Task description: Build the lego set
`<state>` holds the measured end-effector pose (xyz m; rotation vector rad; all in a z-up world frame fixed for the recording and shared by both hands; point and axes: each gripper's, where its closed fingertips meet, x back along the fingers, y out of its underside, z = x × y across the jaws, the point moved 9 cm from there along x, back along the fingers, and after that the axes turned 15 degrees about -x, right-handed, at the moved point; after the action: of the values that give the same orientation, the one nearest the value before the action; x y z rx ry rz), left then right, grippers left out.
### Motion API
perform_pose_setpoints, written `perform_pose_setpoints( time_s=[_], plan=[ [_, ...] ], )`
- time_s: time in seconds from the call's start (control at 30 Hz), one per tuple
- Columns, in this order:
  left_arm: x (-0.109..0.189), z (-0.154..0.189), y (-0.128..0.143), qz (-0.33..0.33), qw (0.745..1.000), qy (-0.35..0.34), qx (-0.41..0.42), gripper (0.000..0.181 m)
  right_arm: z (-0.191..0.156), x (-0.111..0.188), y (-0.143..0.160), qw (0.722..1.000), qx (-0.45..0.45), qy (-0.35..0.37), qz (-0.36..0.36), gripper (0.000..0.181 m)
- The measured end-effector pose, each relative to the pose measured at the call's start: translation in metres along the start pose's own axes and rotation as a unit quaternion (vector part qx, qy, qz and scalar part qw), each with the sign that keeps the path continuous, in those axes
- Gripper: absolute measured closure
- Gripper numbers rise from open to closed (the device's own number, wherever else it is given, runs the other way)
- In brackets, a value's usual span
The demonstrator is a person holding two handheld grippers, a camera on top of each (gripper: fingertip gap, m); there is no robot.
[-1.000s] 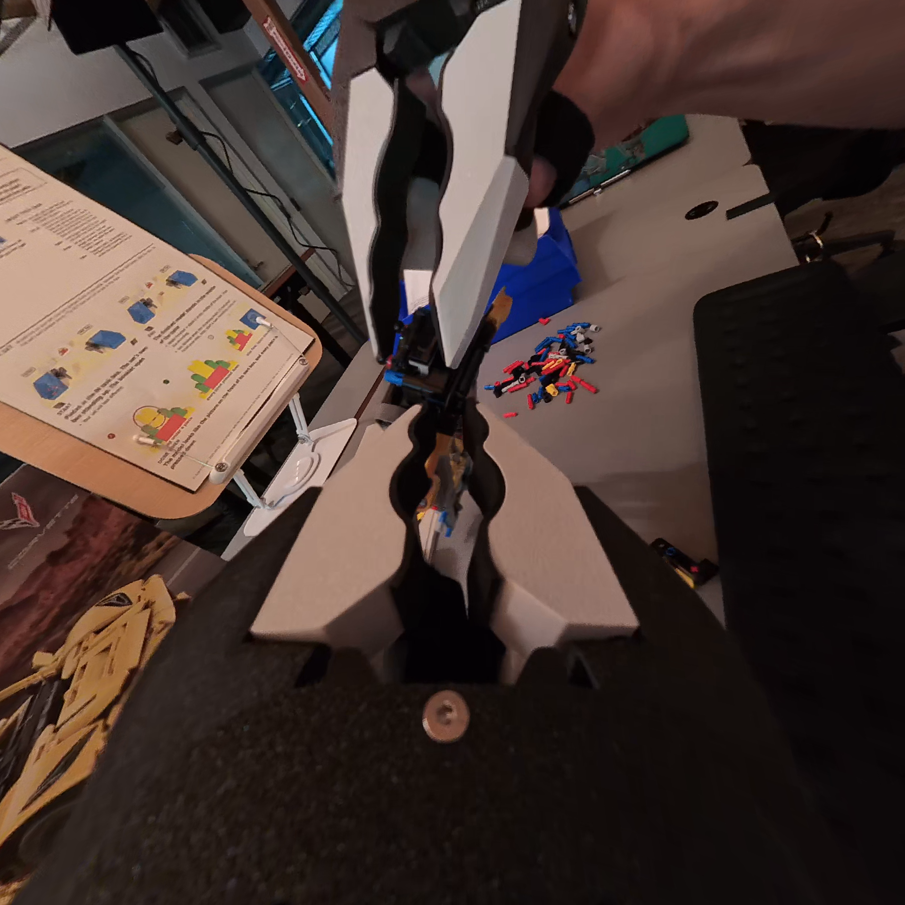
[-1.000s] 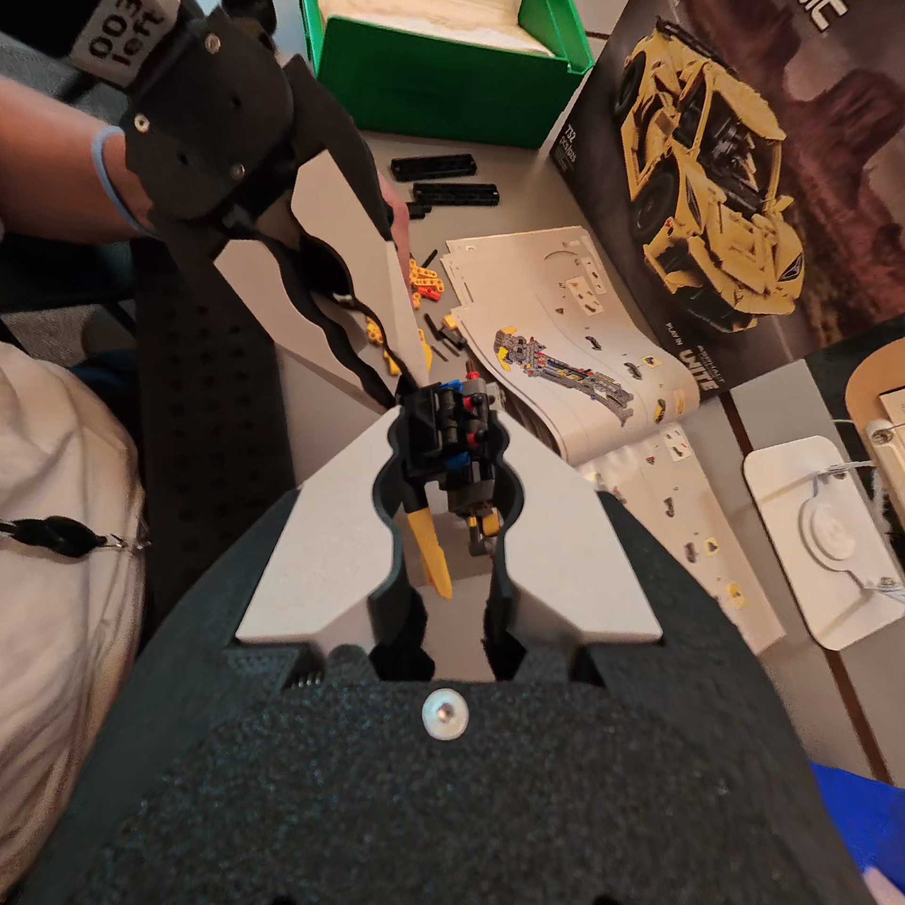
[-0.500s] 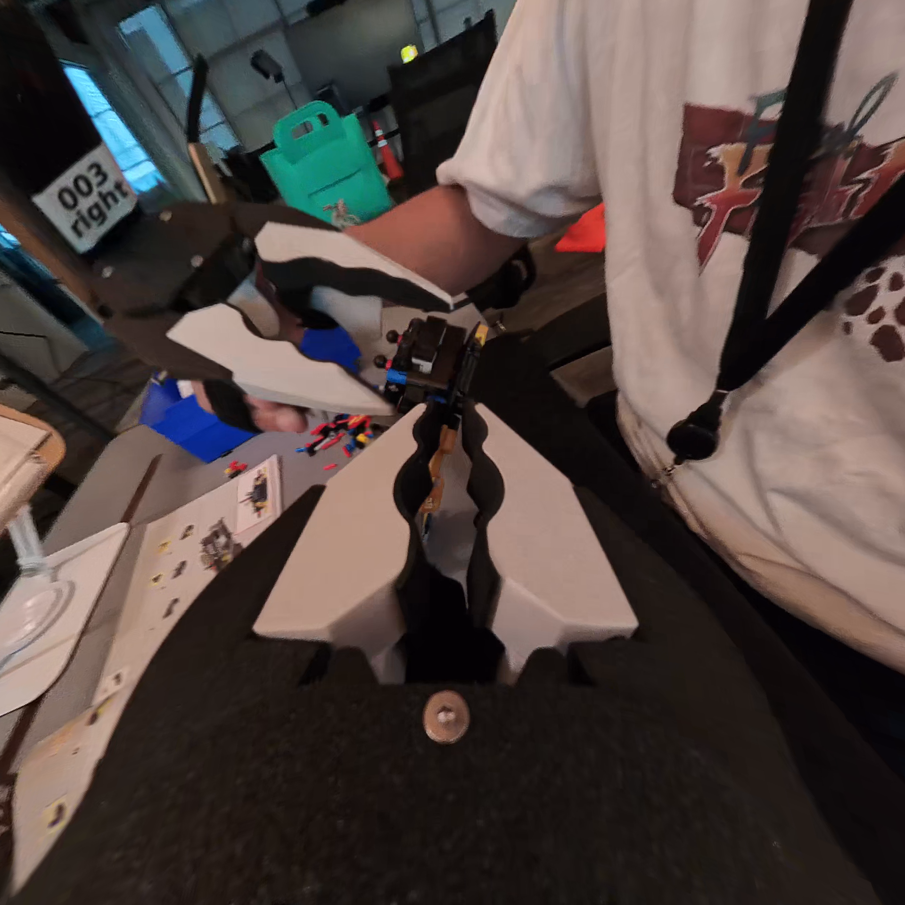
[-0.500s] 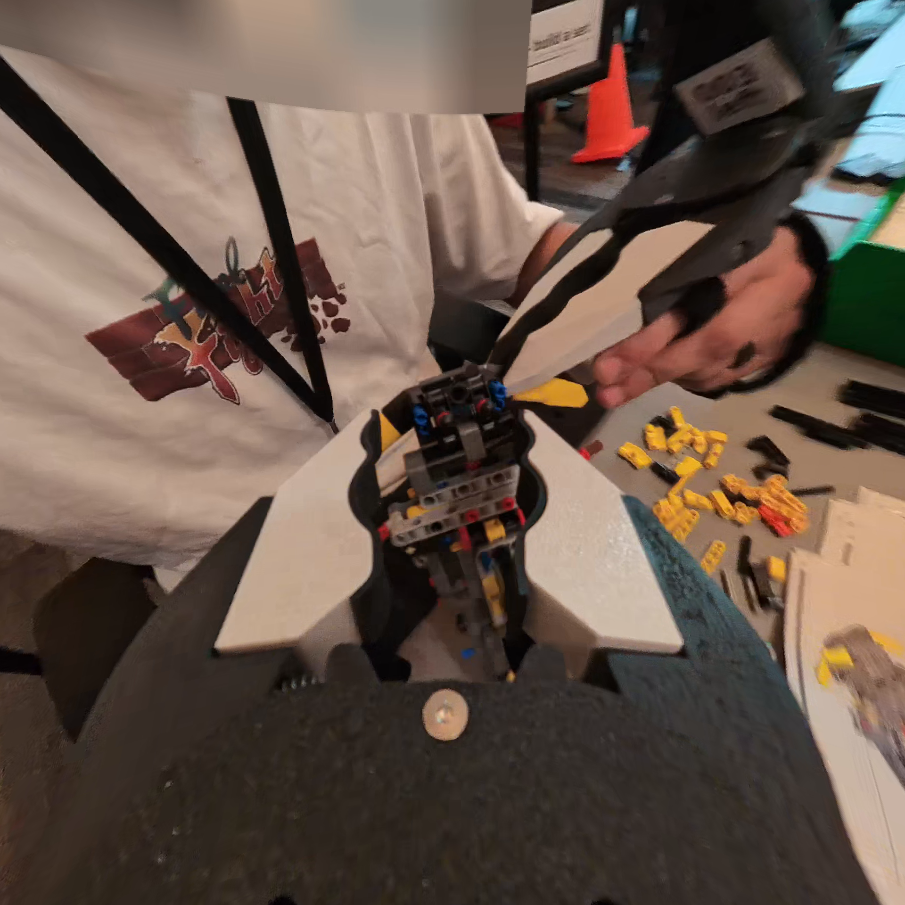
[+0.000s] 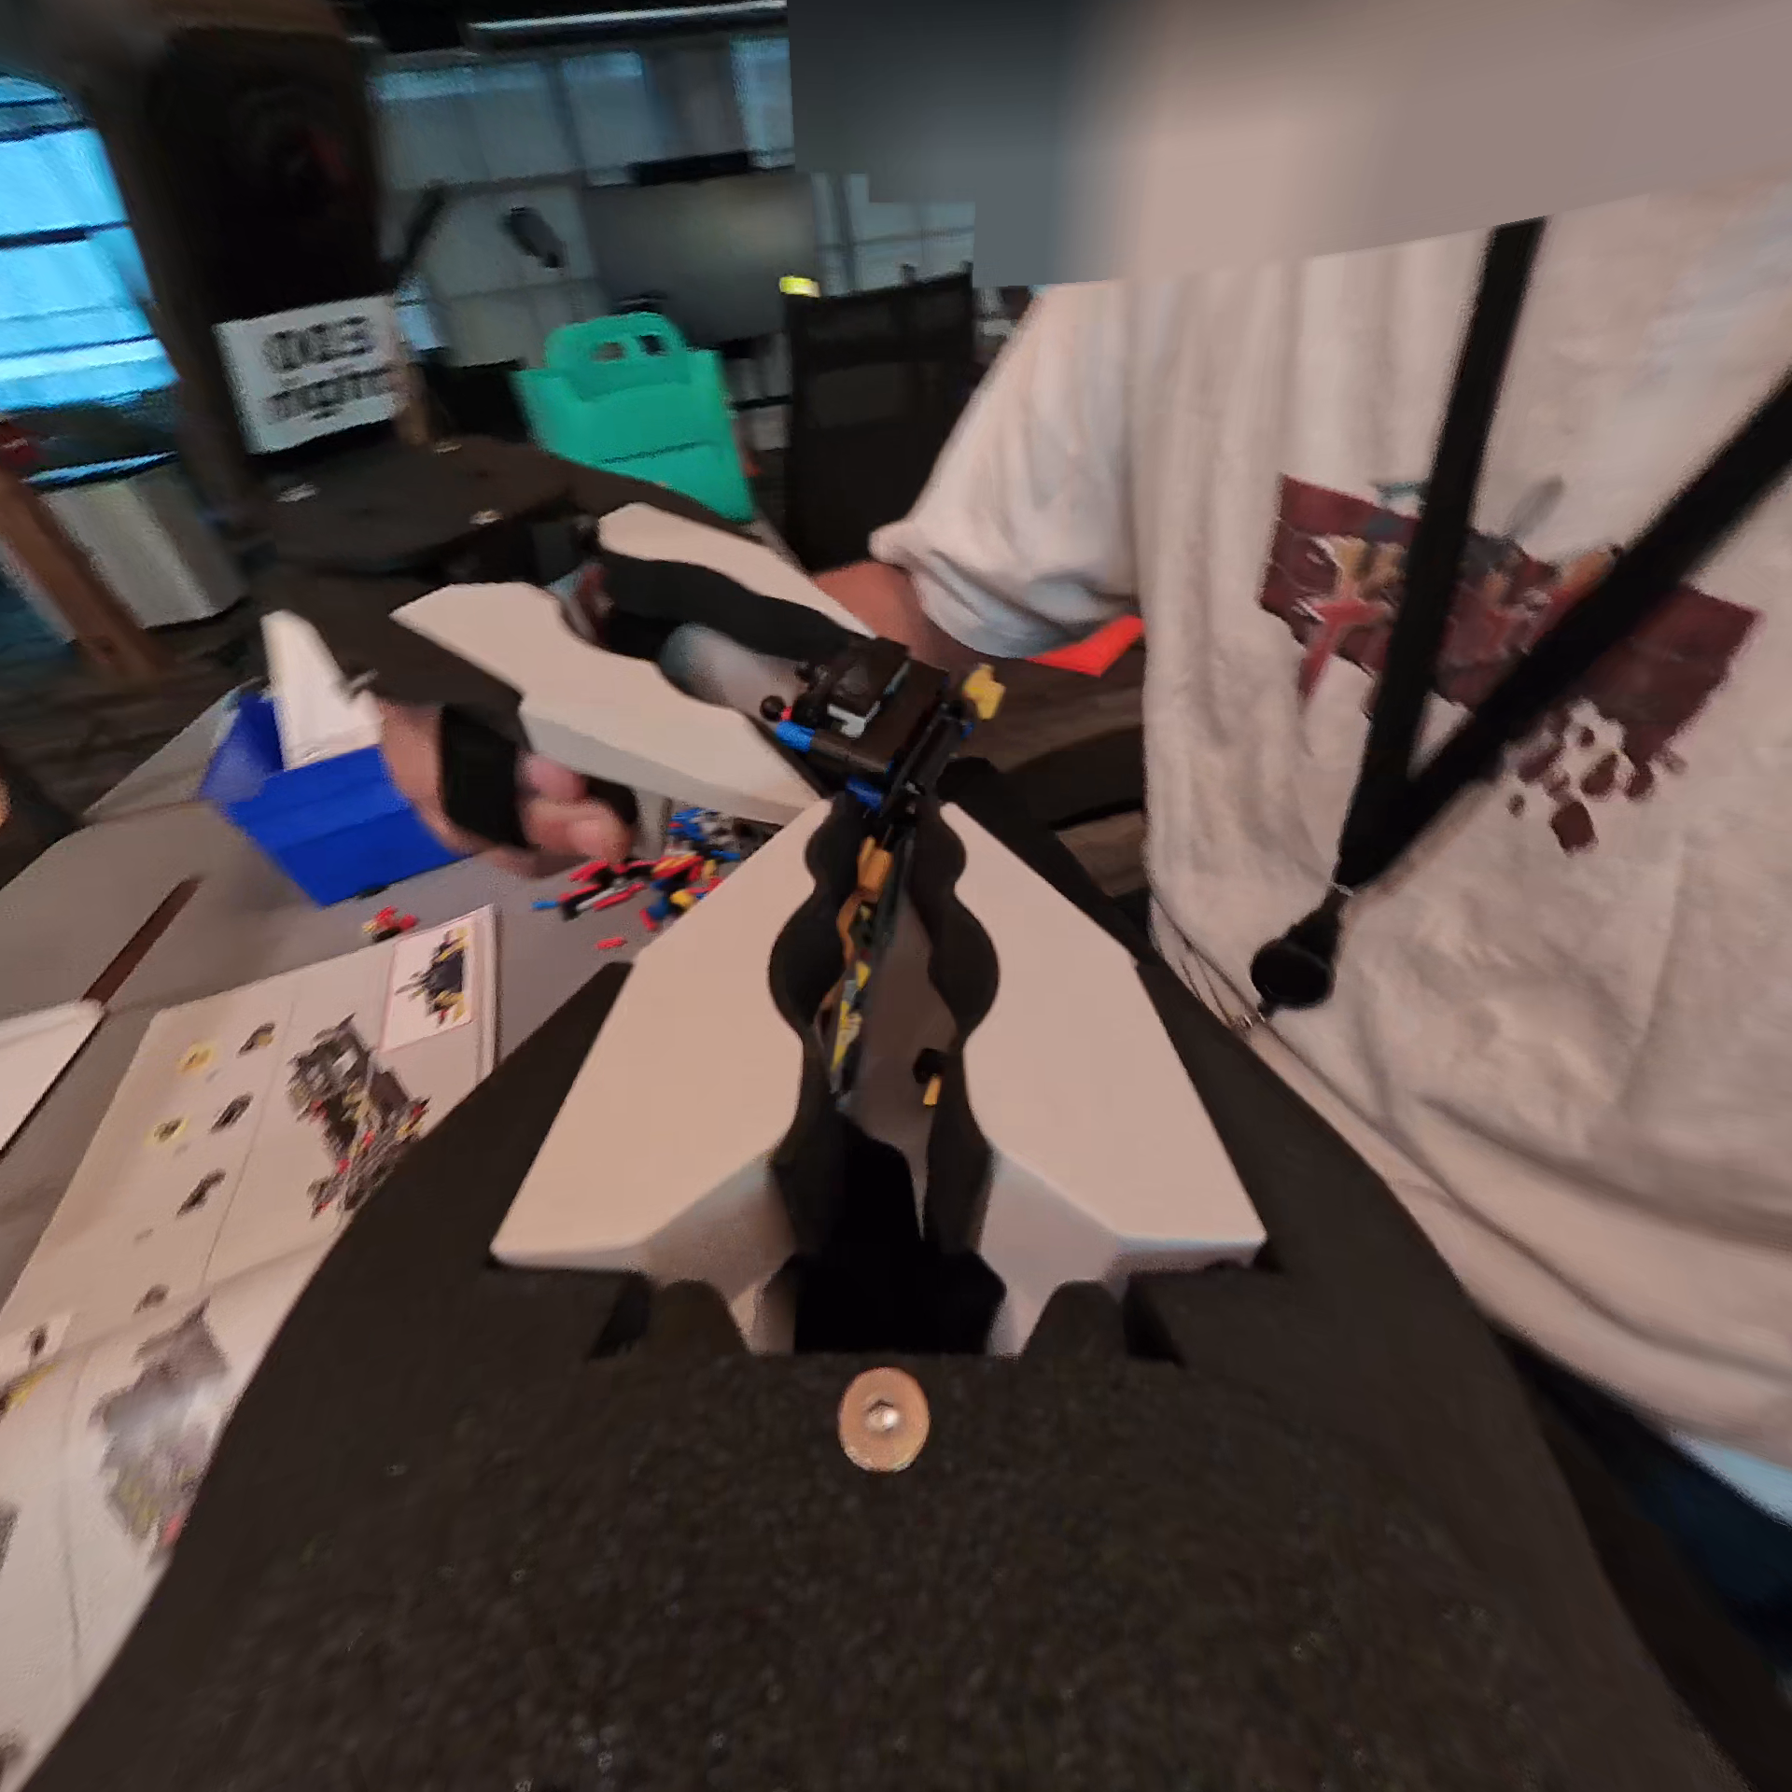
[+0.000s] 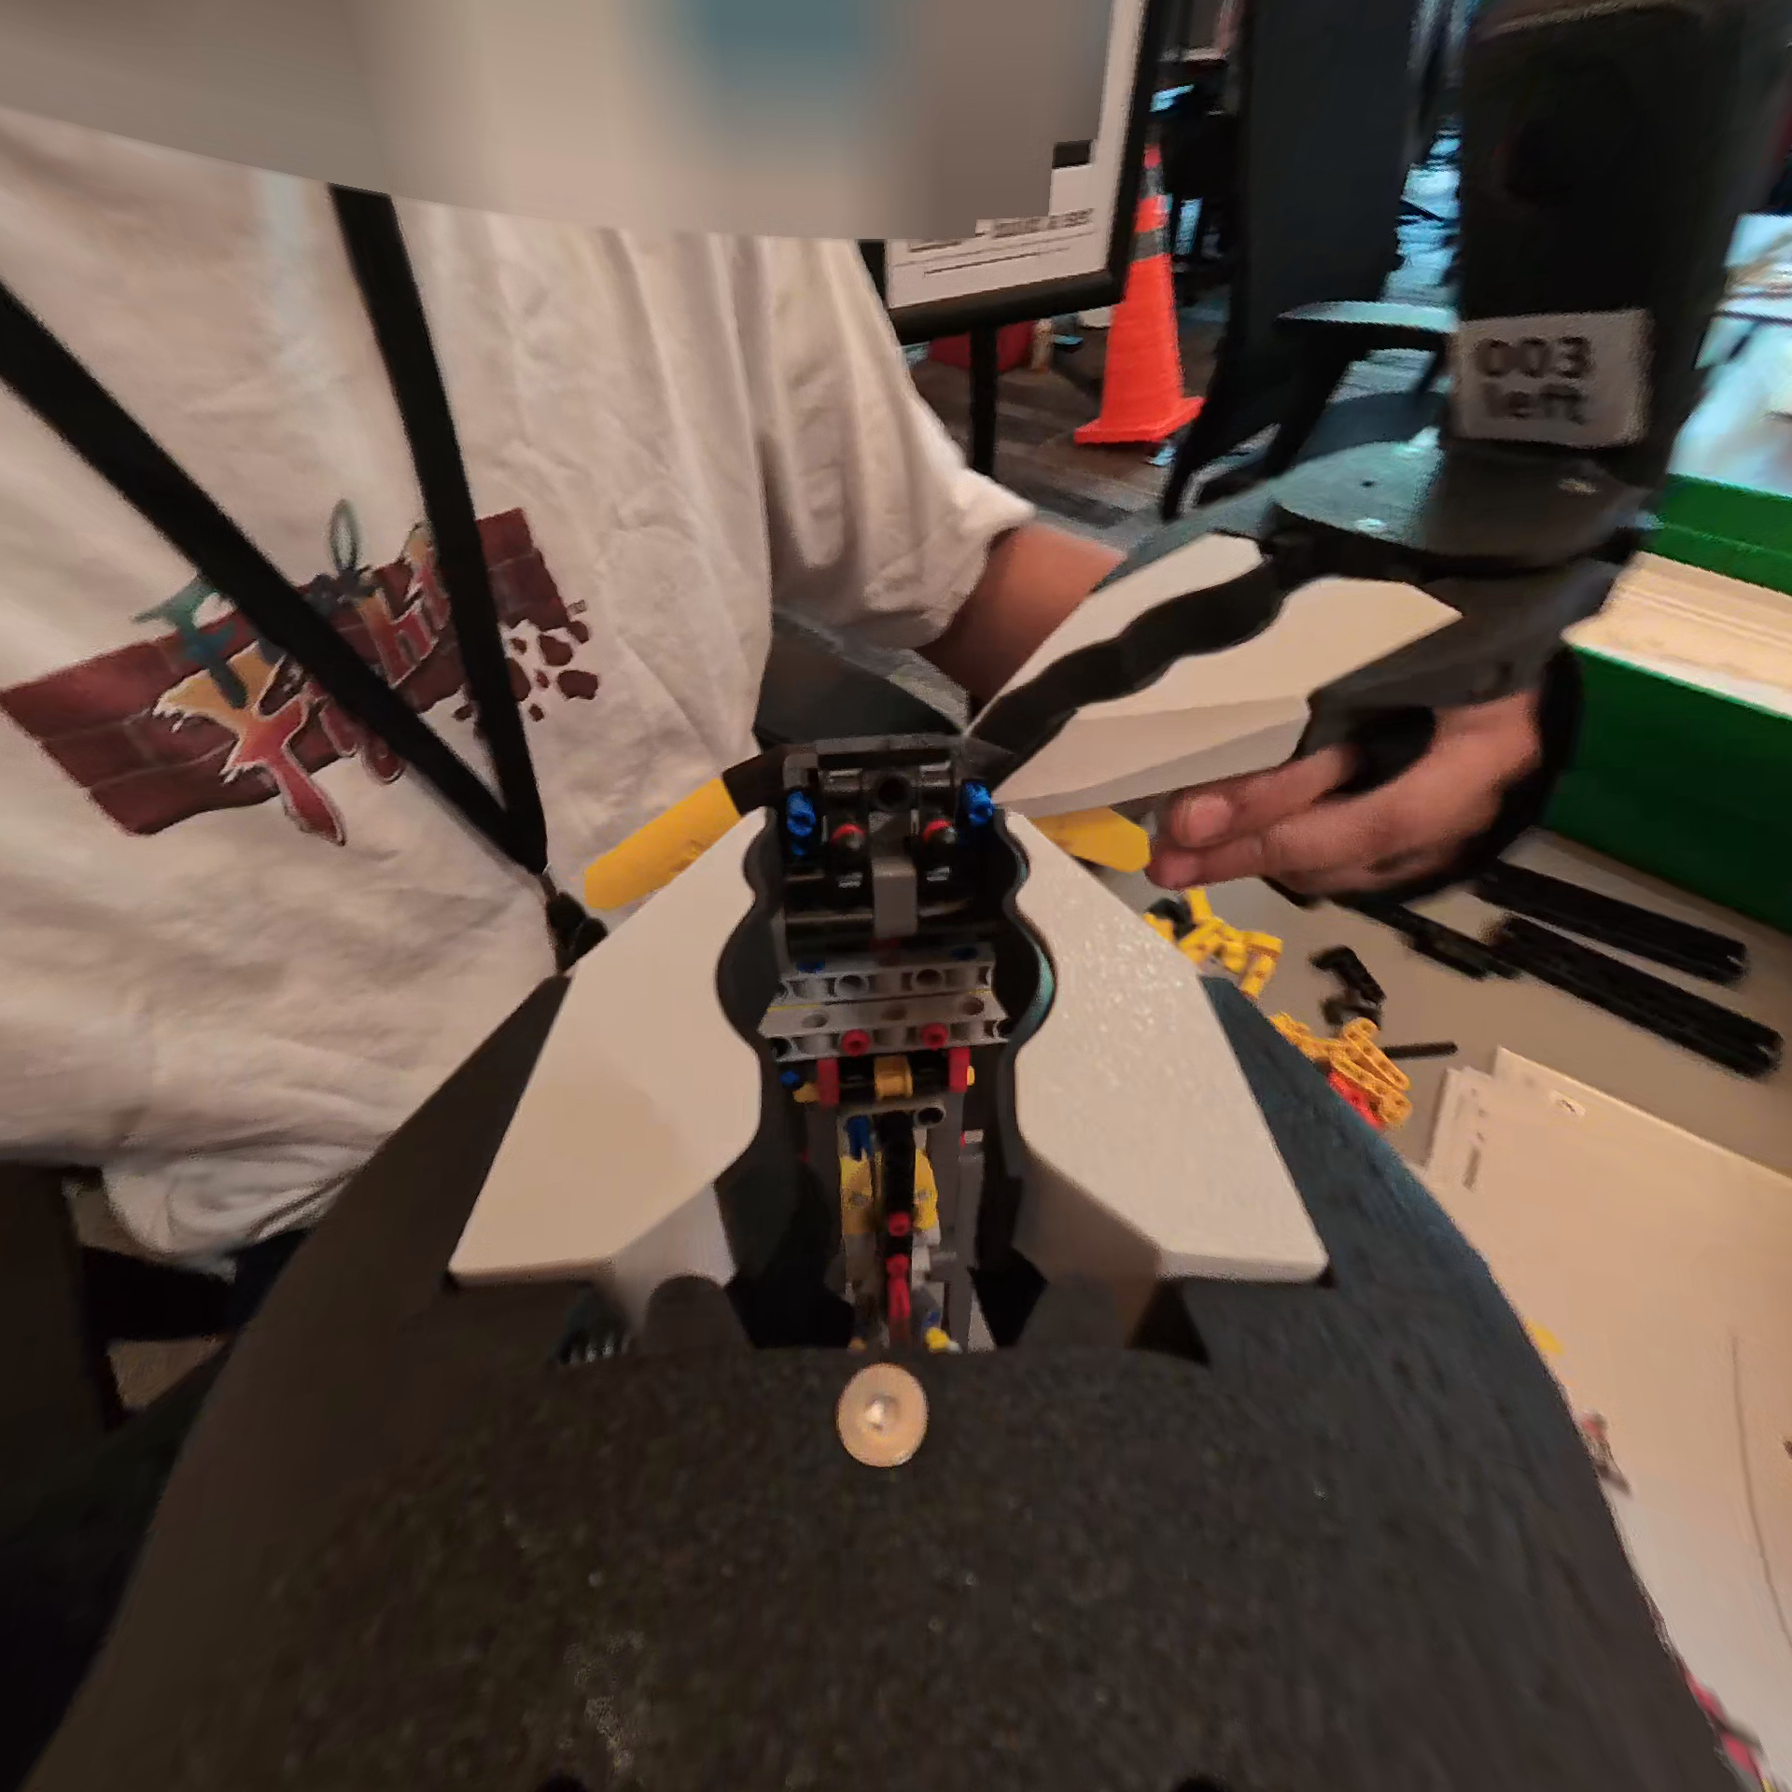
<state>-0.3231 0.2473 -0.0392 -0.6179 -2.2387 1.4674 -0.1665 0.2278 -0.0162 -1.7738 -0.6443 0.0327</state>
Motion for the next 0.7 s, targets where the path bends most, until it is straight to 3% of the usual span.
perform_pose_setpoints(
  time_s=[0.1, 0.17, 0.23, 0.4, 0.6, 0.7],
  plan=[
    [0.009, -0.006, 0.000, -0.020, 0.989, -0.130, 0.068, 0.155, 0.004, 0.014, 0.001, 0.997, -0.008, 0.066, 0.044, 0.141],
    [0.015, -0.002, -0.002, 0.001, 0.961, -0.229, 0.155, 0.140, 0.005, 0.019, 0.003, 0.989, 0.009, 0.129, 0.065, 0.142],
    [0.014, 0.011, -0.002, 0.043, 0.921, -0.294, 0.252, 0.139, 0.001, 0.015, 0.005, 0.980, 0.032, 0.182, 0.074, 0.142],
    [-0.002, 0.037, 0.002, 0.111, 0.854, -0.312, 0.402, 0.129, -0.012, 0.002, 0.007, 0.960, 0.099, 0.244, 0.098, 0.142],
    [-0.017, 0.042, 0.002, 0.179, 0.836, -0.236, 0.462, 0.139, -0.023, -0.010, 0.010, 0.957, 0.126, 0.242, 0.100, 0.142],
    [-0.020, 0.044, 0.000, 0.180, 0.832, -0.241, 0.467, 0.148, -0.026, -0.012, 0.013, 0.954, 0.139, 0.244, 0.102, 0.141]
  ],
)
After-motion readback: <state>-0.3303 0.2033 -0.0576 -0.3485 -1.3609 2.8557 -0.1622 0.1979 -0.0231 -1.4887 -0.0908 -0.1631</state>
